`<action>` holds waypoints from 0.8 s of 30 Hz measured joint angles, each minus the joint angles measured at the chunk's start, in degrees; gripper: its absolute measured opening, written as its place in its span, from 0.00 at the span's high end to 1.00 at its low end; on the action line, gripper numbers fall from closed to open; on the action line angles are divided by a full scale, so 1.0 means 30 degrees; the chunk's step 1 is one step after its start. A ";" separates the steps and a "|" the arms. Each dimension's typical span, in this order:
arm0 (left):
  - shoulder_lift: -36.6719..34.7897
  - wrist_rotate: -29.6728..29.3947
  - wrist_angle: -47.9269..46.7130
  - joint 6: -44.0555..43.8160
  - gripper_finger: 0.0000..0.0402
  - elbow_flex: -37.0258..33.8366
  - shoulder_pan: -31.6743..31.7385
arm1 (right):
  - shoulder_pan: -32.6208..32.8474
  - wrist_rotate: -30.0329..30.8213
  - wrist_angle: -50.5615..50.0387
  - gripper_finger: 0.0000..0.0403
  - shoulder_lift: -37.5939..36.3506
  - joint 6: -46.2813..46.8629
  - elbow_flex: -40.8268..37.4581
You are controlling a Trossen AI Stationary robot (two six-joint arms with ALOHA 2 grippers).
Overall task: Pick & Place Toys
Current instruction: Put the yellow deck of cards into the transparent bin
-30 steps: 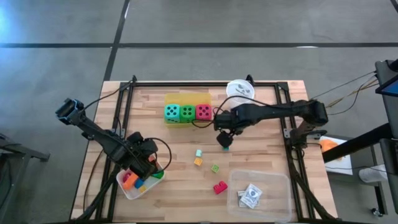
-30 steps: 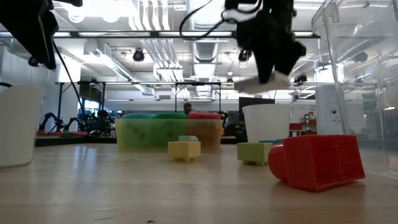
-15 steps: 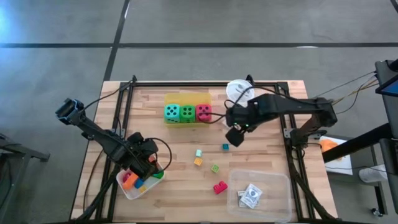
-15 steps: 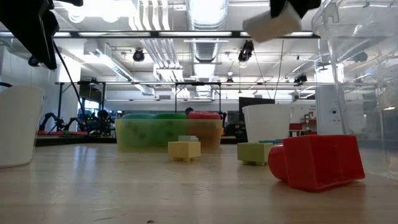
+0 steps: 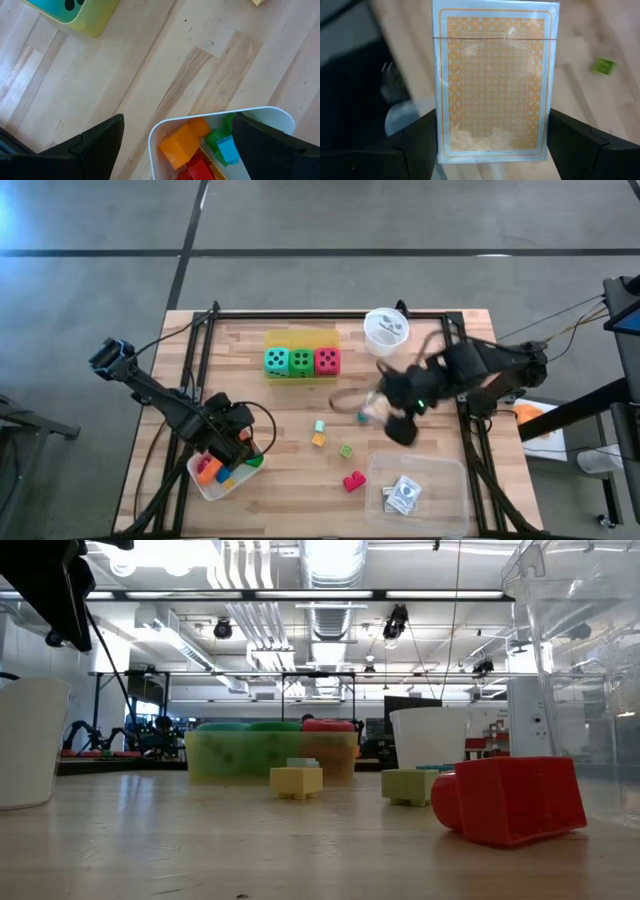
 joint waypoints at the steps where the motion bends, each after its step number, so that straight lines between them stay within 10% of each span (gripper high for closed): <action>1: 0.0000 -0.0002 0.0003 -0.0006 0.12 0.0000 0.0002 | 0.0493 -0.0030 0.0010 0.27 0.0000 -0.0255 0.0048; 24: 0.0000 0.0066 0.0179 -0.0064 0.12 0.0000 0.0015 | 1.1300 0.2243 0.0007 0.27 0.1332 0.8362 -0.0371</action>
